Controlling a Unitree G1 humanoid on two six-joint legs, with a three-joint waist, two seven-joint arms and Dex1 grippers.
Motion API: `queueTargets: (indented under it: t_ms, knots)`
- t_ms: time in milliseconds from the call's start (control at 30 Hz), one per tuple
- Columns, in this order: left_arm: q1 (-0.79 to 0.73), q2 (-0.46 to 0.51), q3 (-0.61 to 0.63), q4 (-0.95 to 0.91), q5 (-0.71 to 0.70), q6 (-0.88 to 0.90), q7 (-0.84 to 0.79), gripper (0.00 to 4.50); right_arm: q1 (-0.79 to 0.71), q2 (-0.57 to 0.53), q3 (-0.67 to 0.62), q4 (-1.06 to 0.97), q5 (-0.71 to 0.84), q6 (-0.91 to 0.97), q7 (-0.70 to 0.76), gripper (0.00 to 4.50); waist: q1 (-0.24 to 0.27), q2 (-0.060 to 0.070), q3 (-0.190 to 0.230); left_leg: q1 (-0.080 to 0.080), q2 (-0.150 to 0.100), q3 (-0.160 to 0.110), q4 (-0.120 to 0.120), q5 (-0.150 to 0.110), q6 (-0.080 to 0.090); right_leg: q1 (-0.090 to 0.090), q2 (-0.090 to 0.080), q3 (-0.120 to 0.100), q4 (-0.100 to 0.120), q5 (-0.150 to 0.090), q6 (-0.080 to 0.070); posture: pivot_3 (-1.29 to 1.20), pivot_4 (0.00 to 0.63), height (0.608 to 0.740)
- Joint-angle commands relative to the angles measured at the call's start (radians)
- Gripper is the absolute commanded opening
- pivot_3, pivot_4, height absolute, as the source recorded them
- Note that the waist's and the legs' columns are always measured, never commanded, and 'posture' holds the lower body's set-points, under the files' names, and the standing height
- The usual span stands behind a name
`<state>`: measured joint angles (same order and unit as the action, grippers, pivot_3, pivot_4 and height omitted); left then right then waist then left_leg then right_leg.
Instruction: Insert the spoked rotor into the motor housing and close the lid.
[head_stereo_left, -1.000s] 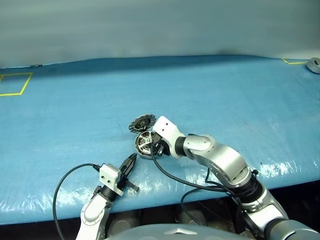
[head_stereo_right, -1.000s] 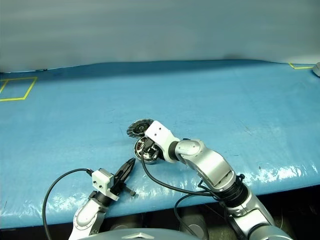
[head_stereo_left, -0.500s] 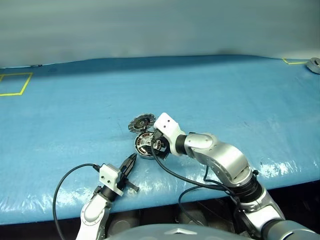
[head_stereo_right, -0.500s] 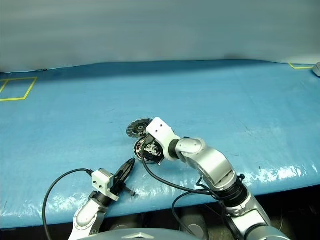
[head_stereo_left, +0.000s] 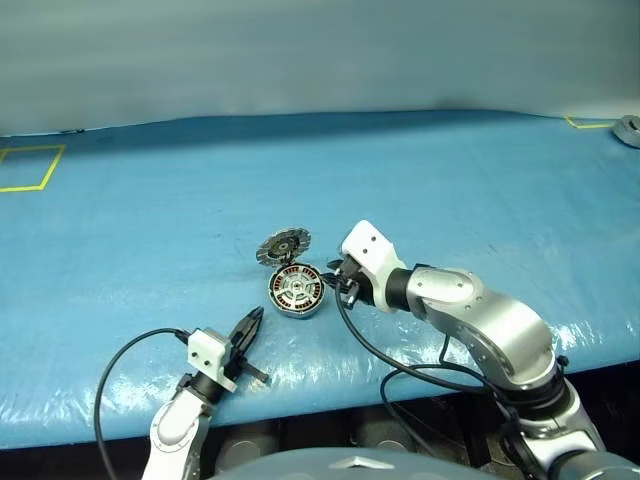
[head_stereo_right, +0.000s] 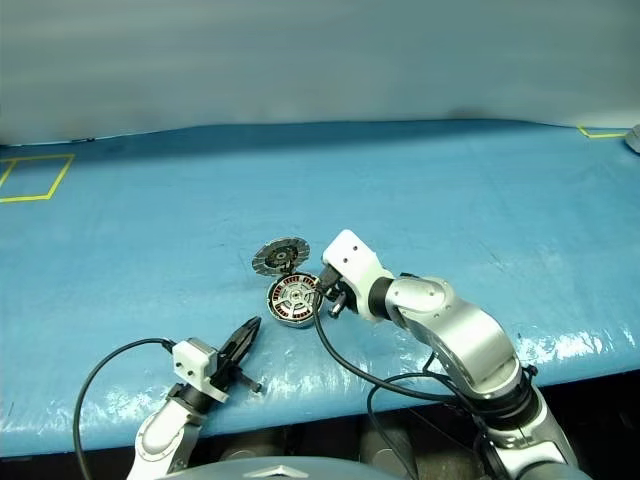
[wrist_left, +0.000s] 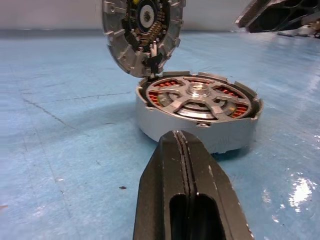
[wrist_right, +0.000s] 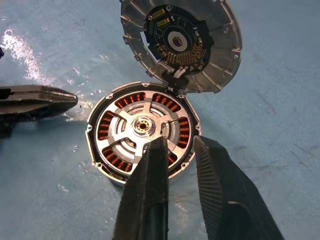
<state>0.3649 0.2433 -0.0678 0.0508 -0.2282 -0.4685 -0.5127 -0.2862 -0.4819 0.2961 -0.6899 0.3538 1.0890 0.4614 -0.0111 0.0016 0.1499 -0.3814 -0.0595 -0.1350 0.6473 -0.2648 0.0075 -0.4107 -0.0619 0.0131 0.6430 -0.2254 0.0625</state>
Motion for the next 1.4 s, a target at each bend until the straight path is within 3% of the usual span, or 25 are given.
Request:
queueTargets:
  t_ms: [33,167,300,533,667,967,1400]
  knots:
    - [-0.064,0.058,0.069,-0.065,-0.054,0.101,-0.007,0.0,0.152,0.011,-0.011,-0.029,-0.033,-0.269,0.019,0.03,0.002,0.0,0.0,0.0,0.0,0.0,0.0,0.0,0.0,0.001,0.0,0.0,0.0,-0.001,0.001,0.0,0.15,0.74]
    - [-0.174,0.145,0.122,-0.015,-0.147,0.21,-0.108,0.0,0.33,0.068,0.006,0.049,-0.115,-0.506,-0.039,0.03,-0.002,0.0,0.0,0.001,-0.001,0.001,0.003,0.0,0.0,0.002,0.0,0.001,0.0,0.0,0.003,0.0,0.15,0.74]
    - [-0.373,0.223,0.159,0.077,-0.311,0.45,-0.276,0.0,0.476,0.147,0.027,0.177,-0.215,-0.756,-0.116,0.03,-0.003,0.0,0.0,0.005,0.0,0.001,0.003,0.001,-0.001,0.002,0.001,0.001,0.002,0.001,0.004,0.0,0.15,0.74]
    - [-0.678,0.238,0.158,0.322,-0.26,0.48,-0.384,0.0,0.559,0.224,0.006,0.341,-0.273,-0.983,-0.158,0.03,-0.012,-0.001,0.0,0.005,-0.001,0.002,0.004,0.002,-0.003,0.003,0.003,0.004,0.002,0.004,0.001,0.0,0.15,0.74]
    - [-0.855,0.22,0.119,0.458,-0.272,0.568,-0.55,0.0,0.573,0.263,-0.001,0.381,-0.259,-1.033,-0.155,0.03,-0.01,-0.002,0.0,0.005,-0.001,0.002,0.003,0.003,-0.003,0.003,0.003,0.004,0.002,0.006,-0.002,0.0,0.15,0.74]
    - [-0.998,0.212,0.038,0.524,-0.247,0.774,-0.775,0.0,0.575,0.3,0.007,0.451,-0.227,-1.122,-0.087,0.03,-0.023,-0.002,0.0,0.004,-0.002,0.002,0.003,0.003,-0.003,0.002,0.004,0.005,0.002,0.006,-0.002,0.0,0.15,0.74]
    - [-1.018,0.228,-0.091,0.486,-0.16,0.912,-0.944,0.0,0.542,0.319,0.005,0.499,-0.218,-1.13,-0.05,0.03,-0.025,-0.002,0.0,0.005,-0.001,0.002,0.003,0.003,-0.003,0.002,0.004,0.006,0.003,0.006,-0.002,0.0,0.15,0.74]
